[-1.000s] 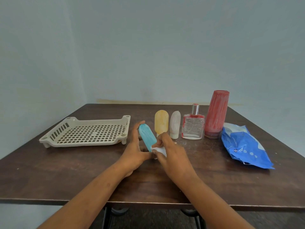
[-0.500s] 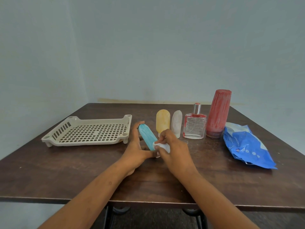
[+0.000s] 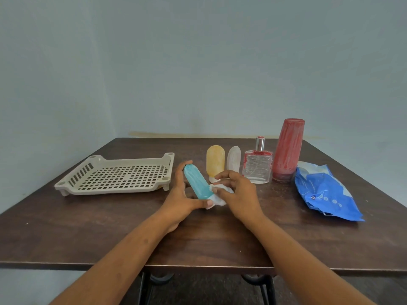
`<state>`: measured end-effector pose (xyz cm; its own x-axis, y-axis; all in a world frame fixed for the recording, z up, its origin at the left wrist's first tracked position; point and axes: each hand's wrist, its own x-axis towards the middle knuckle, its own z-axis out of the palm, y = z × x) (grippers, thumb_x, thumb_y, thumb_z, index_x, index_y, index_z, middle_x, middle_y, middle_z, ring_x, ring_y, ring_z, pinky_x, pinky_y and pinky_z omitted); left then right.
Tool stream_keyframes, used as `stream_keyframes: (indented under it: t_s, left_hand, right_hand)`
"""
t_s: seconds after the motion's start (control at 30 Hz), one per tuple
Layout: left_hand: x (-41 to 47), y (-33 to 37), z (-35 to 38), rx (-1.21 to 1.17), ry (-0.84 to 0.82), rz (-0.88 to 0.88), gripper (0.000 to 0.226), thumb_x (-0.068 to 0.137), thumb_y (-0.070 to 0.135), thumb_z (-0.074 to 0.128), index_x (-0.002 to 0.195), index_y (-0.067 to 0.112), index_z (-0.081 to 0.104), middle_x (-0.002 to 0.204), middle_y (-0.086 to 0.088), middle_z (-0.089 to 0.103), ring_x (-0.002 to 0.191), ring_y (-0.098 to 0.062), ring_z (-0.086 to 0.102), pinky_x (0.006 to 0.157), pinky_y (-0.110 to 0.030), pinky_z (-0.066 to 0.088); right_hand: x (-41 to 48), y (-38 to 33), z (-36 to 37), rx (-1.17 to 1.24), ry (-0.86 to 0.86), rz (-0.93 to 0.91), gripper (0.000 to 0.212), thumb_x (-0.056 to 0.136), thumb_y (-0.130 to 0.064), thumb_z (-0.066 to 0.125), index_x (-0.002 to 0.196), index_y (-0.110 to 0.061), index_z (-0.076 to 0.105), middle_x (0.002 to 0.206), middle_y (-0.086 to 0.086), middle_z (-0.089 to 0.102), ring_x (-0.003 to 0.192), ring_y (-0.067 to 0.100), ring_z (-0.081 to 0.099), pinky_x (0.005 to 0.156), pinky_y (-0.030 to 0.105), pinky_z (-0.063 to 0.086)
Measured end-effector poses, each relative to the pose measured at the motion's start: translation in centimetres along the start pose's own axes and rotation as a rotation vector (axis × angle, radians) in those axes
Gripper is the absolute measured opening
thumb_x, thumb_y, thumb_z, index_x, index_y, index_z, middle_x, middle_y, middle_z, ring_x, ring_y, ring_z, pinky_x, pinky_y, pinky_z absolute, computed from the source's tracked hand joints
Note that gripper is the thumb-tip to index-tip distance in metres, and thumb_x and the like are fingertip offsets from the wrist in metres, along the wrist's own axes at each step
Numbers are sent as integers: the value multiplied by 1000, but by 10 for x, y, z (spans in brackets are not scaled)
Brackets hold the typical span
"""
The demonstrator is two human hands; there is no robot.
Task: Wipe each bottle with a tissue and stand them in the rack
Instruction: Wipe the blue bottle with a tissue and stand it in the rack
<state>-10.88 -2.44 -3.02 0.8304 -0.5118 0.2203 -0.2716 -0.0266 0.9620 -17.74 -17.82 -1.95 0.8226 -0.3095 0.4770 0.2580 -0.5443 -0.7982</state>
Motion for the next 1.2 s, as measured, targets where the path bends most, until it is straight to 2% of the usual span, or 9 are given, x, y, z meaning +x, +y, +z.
stream_keyframes:
  t_s: [0.03, 0.17, 0.33, 0.5, 0.6, 0.77, 0.93, 1.03, 1.2]
  left_hand:
    - [0, -1, -1, -11, -5, 0, 115, 40, 31, 92, 127, 67, 27, 143, 3, 40, 127, -25, 50, 101, -48, 48]
    - [-1, 2, -2, -39, -31, 1, 112, 46, 22, 90, 127, 67, 28, 142, 6, 40, 131, -20, 46, 104, -46, 46]
    - [-2, 5, -2, -64, -60, 26, 109, 64, -1, 85, 131, 63, 26, 144, 5, 38, 131, -17, 45, 106, -43, 46]
    - [-3, 6, -1, -82, -50, 23, 107, 68, -8, 80, 130, 60, 25, 142, 5, 38, 128, -16, 47, 103, -40, 48]
    - [-4, 6, -1, -116, -25, 23, 104, 69, -13, 77, 127, 58, 27, 139, 2, 40, 125, -16, 50, 100, -37, 50]
    - [-4, 5, -2, -126, -33, 9, 104, 69, -11, 78, 124, 60, 28, 137, 1, 40, 126, -16, 48, 100, -37, 50]
    - [-5, 9, -2, -165, -79, -2, 102, 71, -20, 71, 127, 54, 30, 130, 0, 46, 120, -18, 55, 94, -34, 53]
    - [-6, 10, -3, -188, -103, -11, 102, 70, -22, 70, 131, 49, 31, 129, -3, 48, 119, -21, 57, 96, -40, 52]
    - [-5, 10, -4, -201, -122, -11, 101, 70, -26, 67, 133, 44, 32, 123, 0, 53, 119, -20, 58, 99, -40, 51]
  right_hand:
    - [2, 1, 0, 18, -15, 10, 21, 80, -19, 71, 100, -20, 65, 90, -5, 70, 86, 7, 65, 70, 16, 53]
    - [11, -1, 0, -28, -65, 26, 17, 83, -19, 69, 100, -20, 67, 95, -5, 69, 89, 6, 63, 70, 11, 50]
    - [10, 6, 4, 150, -50, 155, 8, 82, -15, 69, 90, -15, 71, 90, -3, 70, 86, 9, 64, 71, 17, 53]
    - [6, 3, 5, 123, -57, 167, 12, 85, -12, 65, 93, -17, 71, 92, -5, 67, 87, 6, 61, 71, 13, 50]
    - [1, 0, 2, 97, -60, 114, 17, 83, -7, 63, 91, -19, 73, 87, -9, 68, 81, 0, 61, 68, 8, 47]
    - [1, -1, 0, 70, -29, 100, 9, 83, -22, 68, 87, -18, 75, 82, -7, 70, 78, 5, 62, 66, 11, 48]
    - [0, -7, 5, 126, -7, 38, 6, 81, -13, 70, 83, -18, 73, 83, -11, 69, 83, 2, 63, 73, 11, 49]
    - [-3, -4, 0, 65, -45, -16, 11, 81, -8, 69, 85, -18, 74, 83, -12, 69, 84, 0, 63, 74, 10, 49]
    - [5, -1, 0, 23, -15, 60, 14, 82, -6, 66, 87, -16, 74, 87, -8, 69, 84, 1, 62, 71, 6, 46]
